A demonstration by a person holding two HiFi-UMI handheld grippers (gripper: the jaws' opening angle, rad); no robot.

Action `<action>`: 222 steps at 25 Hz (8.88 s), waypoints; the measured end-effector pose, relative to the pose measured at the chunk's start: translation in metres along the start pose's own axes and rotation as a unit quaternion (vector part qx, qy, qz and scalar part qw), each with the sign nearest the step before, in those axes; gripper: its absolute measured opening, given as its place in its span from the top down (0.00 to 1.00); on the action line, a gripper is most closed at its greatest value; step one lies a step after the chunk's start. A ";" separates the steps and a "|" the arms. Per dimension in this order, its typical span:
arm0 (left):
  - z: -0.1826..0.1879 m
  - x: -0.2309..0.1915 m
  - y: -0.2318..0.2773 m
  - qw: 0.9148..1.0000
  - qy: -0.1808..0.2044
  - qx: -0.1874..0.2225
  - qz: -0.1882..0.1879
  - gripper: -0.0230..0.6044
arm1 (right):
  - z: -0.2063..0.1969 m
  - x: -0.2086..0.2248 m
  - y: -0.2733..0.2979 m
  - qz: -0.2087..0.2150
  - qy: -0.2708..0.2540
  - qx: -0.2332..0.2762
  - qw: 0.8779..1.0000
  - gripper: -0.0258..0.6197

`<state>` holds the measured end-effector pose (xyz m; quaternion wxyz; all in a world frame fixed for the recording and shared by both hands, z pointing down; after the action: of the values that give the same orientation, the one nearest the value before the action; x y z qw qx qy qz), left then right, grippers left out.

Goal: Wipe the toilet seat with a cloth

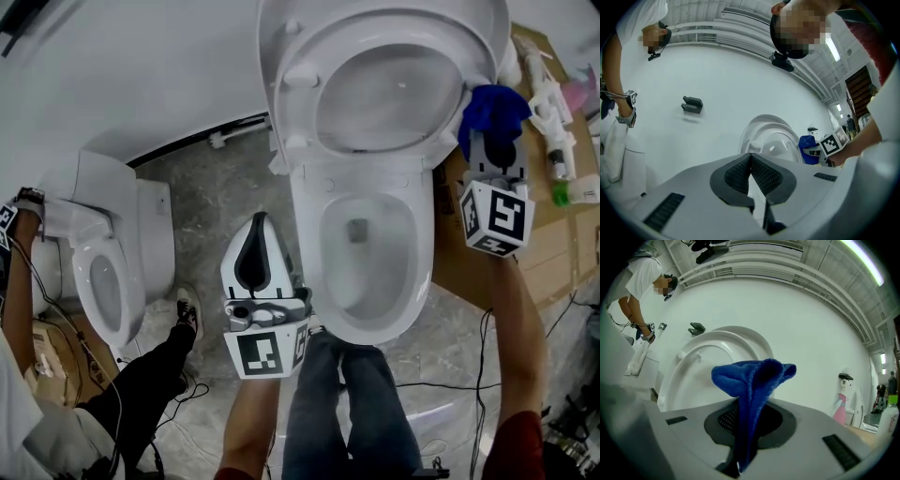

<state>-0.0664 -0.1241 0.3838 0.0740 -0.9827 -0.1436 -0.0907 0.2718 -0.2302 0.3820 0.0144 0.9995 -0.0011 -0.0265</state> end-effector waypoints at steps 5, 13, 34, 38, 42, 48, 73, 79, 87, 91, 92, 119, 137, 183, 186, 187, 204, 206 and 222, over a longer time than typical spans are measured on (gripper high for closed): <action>-0.012 0.003 -0.006 1.000 0.005 -0.006 -0.004 0.94 | -0.035 0.000 0.004 -0.001 0.017 -0.037 0.999 0.88; -0.033 0.005 -0.015 1.000 0.005 -0.017 0.001 0.94 | -0.080 0.001 0.011 -0.008 0.025 -0.075 0.997 0.88; -0.085 0.005 -0.020 0.999 -0.001 -0.033 0.009 0.94 | -0.160 -0.030 0.002 0.002 0.018 -0.085 0.996 0.88; -0.097 0.006 -0.024 0.999 0.001 -0.039 0.009 0.94 | -0.195 -0.033 0.002 -0.001 0.022 -0.116 0.993 0.88; -0.108 0.003 -0.025 0.999 0.003 -0.043 0.010 0.94 | -0.223 -0.035 0.010 -0.013 0.028 -0.138 0.990 0.88; -0.115 -0.006 -0.021 0.999 0.004 -0.052 0.016 0.94 | -0.246 -0.042 0.017 -0.026 0.054 -0.158 0.986 0.88; -0.113 -0.038 -0.036 0.998 0.001 -0.046 0.033 0.94 | -0.269 -0.190 0.022 0.079 0.122 -0.227 0.963 0.88; -0.111 -0.044 -0.038 0.998 0.000 -0.050 0.036 0.94 | -0.259 -0.203 0.016 0.105 0.115 -0.228 0.961 0.88; -0.086 -0.041 -0.037 0.998 -0.008 -0.053 0.032 0.94 | -0.192 -0.216 -0.022 0.136 0.146 -0.183 0.962 0.88; -0.061 -0.039 -0.027 0.999 -0.011 -0.042 0.032 0.94 | -0.134 -0.209 -0.040 0.140 0.163 -0.137 0.967 0.88; -0.053 -0.038 -0.025 0.999 -0.011 -0.041 0.031 0.94 | -0.117 -0.206 -0.046 0.140 0.166 -0.124 0.968 0.88; 0.087 0.006 0.071 0.968 0.166 -0.104 -0.156 0.82 | 0.105 -0.113 -0.127 0.128 0.138 0.007 0.982 0.88; 0.113 0.059 0.211 0.833 0.429 -0.181 -0.299 0.52 | 0.115 -0.061 -0.154 0.105 0.126 0.000 0.987 0.88; 0.138 0.082 -0.027 0.725 0.454 -0.172 -0.489 0.80 | 0.200 -0.088 -0.244 0.154 0.178 0.044 0.971 0.88; 0.132 0.086 -0.050 0.710 0.455 -0.180 -0.506 0.80 | 0.199 -0.091 -0.248 0.162 0.177 0.034 0.970 0.88; 0.131 0.088 -0.057 0.705 0.456 -0.182 -0.511 0.80 | 0.198 -0.091 -0.249 0.163 0.177 0.031 0.970 0.88; 0.058 0.127 -0.158 0.612 0.383 -0.253 -0.644 0.75 | 0.147 -0.105 -0.261 0.176 0.212 -0.027 0.961 0.88; 0.045 0.131 -0.167 0.606 0.361 -0.267 -0.656 0.76 | 0.140 -0.108 -0.260 0.179 0.222 -0.033 0.958 0.88; -0.095 0.177 -0.247 0.576 0.292 -0.337 -0.685 0.80 | 0.018 -0.120 -0.245 0.167 0.192 -0.110 0.961 0.88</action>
<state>0.0122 0.1414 0.5408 -0.3089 -0.4657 -0.7039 -0.4384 0.1512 0.0141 0.3630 0.1280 0.9637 -0.1628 0.1688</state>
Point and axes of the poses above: the fingertips, and each gripper's own axes: y forward along the fingers, x to its right, z out of its top, the point moved 5 cm from there along -y, backward along the fingers, and after that the axes turned 14 degrees about y, right-handed, at the moved point
